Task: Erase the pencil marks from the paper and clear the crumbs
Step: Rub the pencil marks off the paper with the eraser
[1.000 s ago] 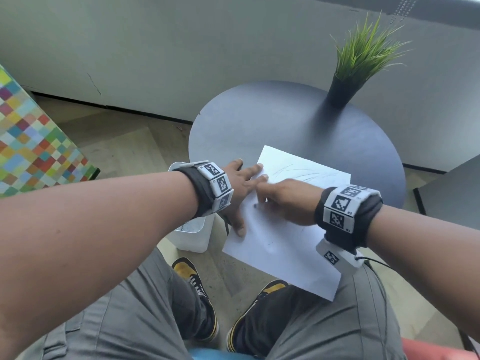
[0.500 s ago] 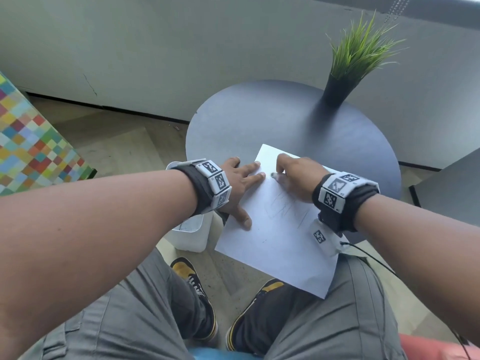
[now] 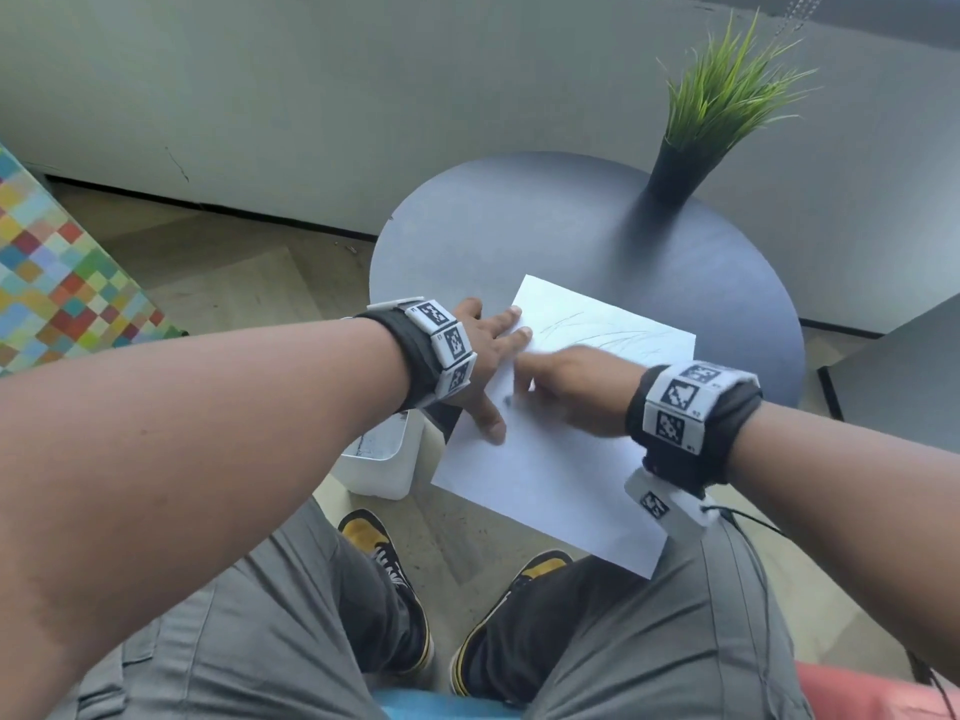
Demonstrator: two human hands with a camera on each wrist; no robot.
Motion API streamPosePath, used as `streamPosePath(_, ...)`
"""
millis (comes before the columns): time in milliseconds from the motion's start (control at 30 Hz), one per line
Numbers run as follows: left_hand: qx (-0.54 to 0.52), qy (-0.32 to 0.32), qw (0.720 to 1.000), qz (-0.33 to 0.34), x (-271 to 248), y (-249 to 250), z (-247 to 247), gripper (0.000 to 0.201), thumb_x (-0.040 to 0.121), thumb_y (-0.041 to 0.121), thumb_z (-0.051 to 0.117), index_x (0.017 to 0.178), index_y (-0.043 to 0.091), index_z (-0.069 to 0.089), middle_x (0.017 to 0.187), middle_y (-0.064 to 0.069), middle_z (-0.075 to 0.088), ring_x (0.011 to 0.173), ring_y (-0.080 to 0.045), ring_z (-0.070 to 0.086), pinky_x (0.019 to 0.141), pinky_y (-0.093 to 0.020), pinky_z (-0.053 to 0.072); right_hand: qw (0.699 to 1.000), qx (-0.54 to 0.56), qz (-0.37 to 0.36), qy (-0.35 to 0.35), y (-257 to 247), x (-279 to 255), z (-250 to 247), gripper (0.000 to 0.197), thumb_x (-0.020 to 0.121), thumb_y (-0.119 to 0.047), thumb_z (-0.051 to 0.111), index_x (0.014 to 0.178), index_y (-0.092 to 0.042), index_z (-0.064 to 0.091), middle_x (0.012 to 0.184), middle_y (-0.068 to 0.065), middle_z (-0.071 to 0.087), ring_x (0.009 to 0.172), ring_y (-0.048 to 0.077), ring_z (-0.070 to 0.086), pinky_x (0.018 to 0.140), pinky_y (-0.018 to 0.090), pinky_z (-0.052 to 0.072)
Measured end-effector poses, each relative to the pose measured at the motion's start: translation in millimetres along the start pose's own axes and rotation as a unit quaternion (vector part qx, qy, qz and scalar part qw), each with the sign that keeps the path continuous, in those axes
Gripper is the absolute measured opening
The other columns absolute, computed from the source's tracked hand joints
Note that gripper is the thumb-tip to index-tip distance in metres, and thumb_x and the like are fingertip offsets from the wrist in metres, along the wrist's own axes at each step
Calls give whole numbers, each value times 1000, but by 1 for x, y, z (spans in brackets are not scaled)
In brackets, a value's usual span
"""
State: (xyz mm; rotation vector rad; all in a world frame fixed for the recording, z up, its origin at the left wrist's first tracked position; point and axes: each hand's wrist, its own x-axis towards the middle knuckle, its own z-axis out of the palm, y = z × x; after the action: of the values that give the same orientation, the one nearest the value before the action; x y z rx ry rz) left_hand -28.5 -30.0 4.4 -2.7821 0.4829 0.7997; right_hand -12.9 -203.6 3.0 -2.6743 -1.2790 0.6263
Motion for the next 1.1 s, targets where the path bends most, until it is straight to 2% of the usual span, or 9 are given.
streamPosePath(100,0,2,1000,-9,2,1,-2,131,63,86,61,158,25,-6,166,3,-9,140,-35,18,104,-51,37,988,-19,117,98,23,10,-6,23,99,-36,43,107,-14,46,99,13,65,87,33,57,76,38,48)
streamPosePath(267,-4,1,1000,-5,4,0,0,134,60,87,62,158,25,-4,166,1,-8,141,-37,16,105,-55,36,999,-18,-22,-20,-5,-7,4,17,98,-27,46,109,-15,50,98,11,65,85,31,58,73,38,48)
streamPosePath(400,-10,-4,1000,-14,4,0,-1,133,59,88,62,157,32,-8,165,5,-10,142,-35,15,103,-56,36,988,-10,131,84,21,4,-5,25,99,-38,41,105,-14,44,98,13,64,87,33,56,75,39,48)
streamPosePath(567,-7,-12,1000,-11,4,2,-2,133,55,87,66,155,40,-8,165,3,-11,142,-39,14,104,-59,37,1000,-3,5,-20,-10,-12,7,19,100,-30,43,112,-17,48,102,9,64,87,30,57,73,36,46)
streamPosePath(700,-9,-14,1000,-14,5,3,-2,134,54,89,64,154,42,-11,165,4,-12,141,-38,14,104,-59,37,983,-3,164,79,21,0,-7,23,99,-36,40,105,-14,42,100,14,62,86,33,55,74,38,47)
streamPosePath(800,-10,-12,1000,-17,5,3,-1,136,52,88,67,154,41,-10,165,3,-11,141,-39,13,105,-60,37,997,-14,70,22,-5,-9,1,19,100,-28,39,111,-13,43,98,10,59,86,30,54,68,33,38)
streamPosePath(867,-8,-11,1000,-16,5,4,-1,137,50,89,67,154,41,-10,165,3,-11,141,-40,13,106,-60,36,999,-3,19,-30,-15,-17,5,19,100,-31,41,109,-15,46,96,8,60,88,29,56,69,34,41)
streamPosePath(1000,-14,-10,1000,-19,4,4,-2,137,50,89,66,154,43,-11,165,5,-12,141,-38,13,105,-60,37,986,-5,152,68,14,-6,-3,26,100,-41,38,104,-15,41,99,15,63,85,32,56,75,40,48)
streamPosePath(1100,-10,-13,1000,-23,2,7,-2,138,49,89,67,153,45,-11,165,3,-12,142,-40,12,106,-61,36,997,-10,80,0,-10,-15,3,19,99,-25,37,115,-14,39,100,13,60,84,29,53,69,35,42)
